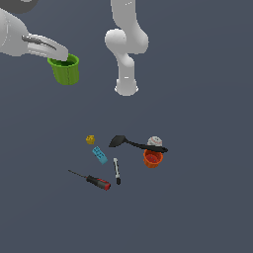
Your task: Pick up a designated object from a clutter of objects.
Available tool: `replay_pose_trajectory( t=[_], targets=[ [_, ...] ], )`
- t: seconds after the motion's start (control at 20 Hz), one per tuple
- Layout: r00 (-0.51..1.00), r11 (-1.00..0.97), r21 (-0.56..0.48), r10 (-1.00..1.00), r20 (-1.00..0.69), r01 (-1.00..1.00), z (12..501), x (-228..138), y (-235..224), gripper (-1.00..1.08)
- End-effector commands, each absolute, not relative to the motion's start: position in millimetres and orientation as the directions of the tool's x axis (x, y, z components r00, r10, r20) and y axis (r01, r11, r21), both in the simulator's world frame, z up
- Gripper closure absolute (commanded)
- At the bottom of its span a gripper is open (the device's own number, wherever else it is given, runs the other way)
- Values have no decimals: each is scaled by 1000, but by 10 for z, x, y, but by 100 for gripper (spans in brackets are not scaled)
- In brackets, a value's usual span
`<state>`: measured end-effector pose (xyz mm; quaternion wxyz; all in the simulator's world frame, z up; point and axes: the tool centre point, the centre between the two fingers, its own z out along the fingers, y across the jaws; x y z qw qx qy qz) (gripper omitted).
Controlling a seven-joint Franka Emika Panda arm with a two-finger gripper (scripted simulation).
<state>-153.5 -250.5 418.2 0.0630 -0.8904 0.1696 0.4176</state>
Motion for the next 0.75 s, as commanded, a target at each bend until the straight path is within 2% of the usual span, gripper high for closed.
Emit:
replay_pose_trajectory(
  t=[0.0,0.7],
  targets=[
    [594,-935,29,-249,-765,-354,4297,-1534,-2597,108],
    [596,-936,27,-246,-764,-351,4521,-1521,-2794,108]
  ],
)
